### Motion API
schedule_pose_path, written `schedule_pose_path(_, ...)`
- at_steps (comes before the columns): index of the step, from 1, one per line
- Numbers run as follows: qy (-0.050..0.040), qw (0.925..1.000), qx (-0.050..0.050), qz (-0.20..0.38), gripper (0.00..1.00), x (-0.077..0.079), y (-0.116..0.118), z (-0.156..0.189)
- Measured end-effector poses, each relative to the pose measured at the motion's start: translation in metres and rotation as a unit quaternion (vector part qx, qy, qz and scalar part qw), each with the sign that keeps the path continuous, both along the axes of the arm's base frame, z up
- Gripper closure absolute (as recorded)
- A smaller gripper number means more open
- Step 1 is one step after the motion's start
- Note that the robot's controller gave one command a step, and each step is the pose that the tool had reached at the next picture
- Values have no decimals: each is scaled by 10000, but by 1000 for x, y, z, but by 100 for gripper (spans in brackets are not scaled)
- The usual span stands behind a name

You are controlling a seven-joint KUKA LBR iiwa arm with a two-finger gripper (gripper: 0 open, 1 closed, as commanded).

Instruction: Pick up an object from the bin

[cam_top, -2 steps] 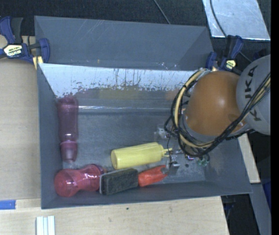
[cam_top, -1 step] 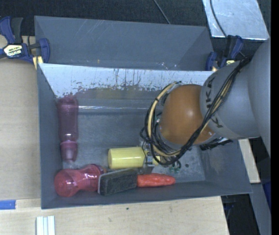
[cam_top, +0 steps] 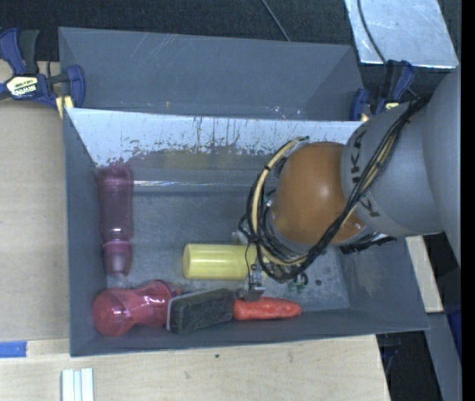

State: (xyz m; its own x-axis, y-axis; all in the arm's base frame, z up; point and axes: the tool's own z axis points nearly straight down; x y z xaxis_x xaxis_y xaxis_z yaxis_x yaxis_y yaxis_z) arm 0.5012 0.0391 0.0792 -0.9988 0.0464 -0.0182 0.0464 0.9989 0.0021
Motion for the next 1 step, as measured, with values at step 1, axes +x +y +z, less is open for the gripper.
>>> schedule_pose_path(1, 40, 10000, -3, 3, 100, -3, 0, -2)
